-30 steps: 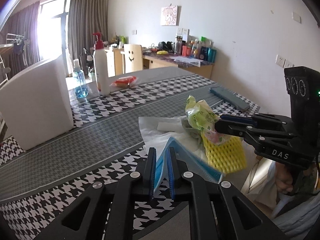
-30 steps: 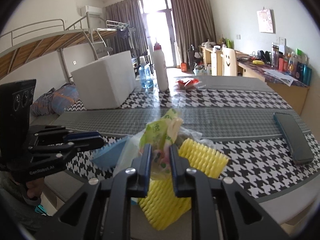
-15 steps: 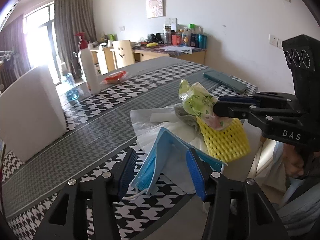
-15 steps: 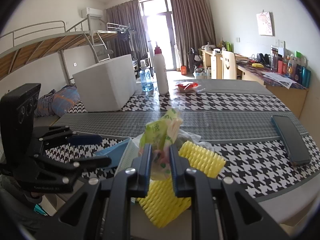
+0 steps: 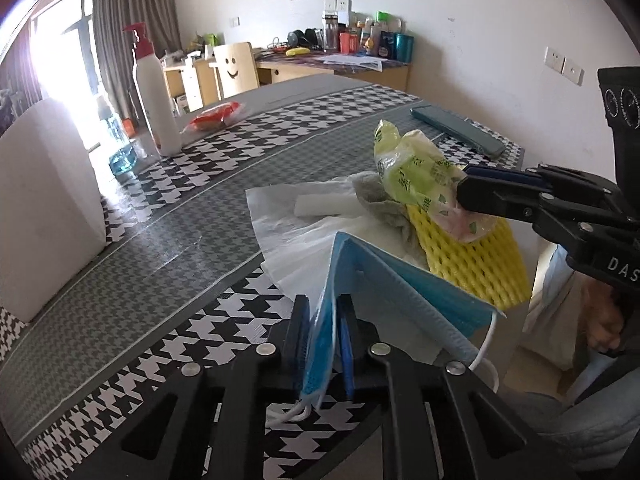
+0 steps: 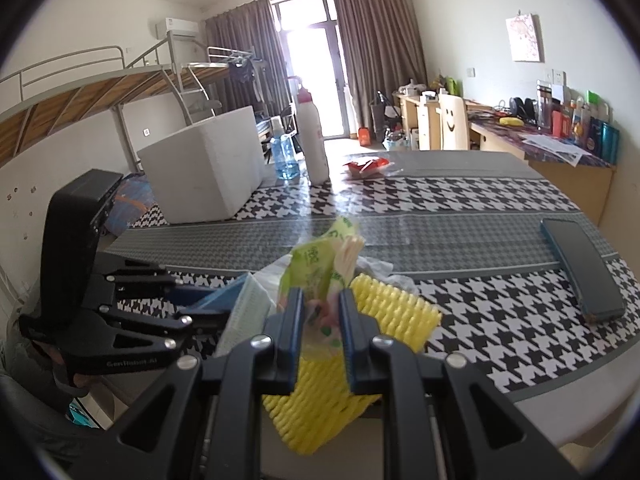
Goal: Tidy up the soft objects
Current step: 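Lift the mask with the left gripper while the right gripper lifts the wipes pack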
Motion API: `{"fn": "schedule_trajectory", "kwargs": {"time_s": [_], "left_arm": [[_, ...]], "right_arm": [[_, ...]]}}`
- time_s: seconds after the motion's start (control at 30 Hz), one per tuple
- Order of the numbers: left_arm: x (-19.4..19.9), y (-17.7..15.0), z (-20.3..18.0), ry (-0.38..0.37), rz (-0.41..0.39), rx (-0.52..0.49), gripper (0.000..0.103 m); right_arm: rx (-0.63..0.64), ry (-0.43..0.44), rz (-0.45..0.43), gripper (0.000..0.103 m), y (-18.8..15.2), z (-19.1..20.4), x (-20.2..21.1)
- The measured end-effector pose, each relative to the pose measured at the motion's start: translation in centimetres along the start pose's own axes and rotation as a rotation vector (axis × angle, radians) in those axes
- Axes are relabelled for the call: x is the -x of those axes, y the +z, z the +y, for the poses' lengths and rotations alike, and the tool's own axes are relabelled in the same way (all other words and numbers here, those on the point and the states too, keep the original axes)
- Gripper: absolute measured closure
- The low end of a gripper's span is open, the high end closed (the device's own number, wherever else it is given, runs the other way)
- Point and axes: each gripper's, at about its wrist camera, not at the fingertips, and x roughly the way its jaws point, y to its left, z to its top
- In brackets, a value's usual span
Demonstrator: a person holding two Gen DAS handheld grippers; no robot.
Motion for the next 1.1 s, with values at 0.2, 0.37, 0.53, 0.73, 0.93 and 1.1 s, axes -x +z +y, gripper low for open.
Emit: {"fn": "schedule_trajectory", "kwargs": {"time_s": [0.2,0.37,0.53,0.73,0.93,1.1], "left_arm": [[1.4,-0.2,-0.6,-0.018,-0.042,-0.01,0.097],[3.5,-0.2,-0.3,-0.018,-0.105,0.022,0.097],[5.6,0.0,0.2,-0.018,-0.163,0.055,0.097],[7.8,0.2,1.2,0.007,-0.232,0.112,0.097],[9.3,0.6,1.8,0.07,-0.283,0.136,0.097],[10.6,1.0,2.3,0.099,-0.322,0.166,0.097]], "right_arm": [[0.002,-0.001,-0.005,0.082,0.0,0.1,0.2],[0.016,-0.005,-0.02,0.082,0.3,0.6,0.8],[0.034,-0.009,-0.038,0.082,0.8,1.2,1.4],[0.052,-0.008,-0.066,0.082,1.7,1.8,1.7],[0.07,-0.004,-0.097,0.082,2.6,2.3,1.9],[0.078,0.008,-0.131,0.082,3.4,2.4,2.1]]}}
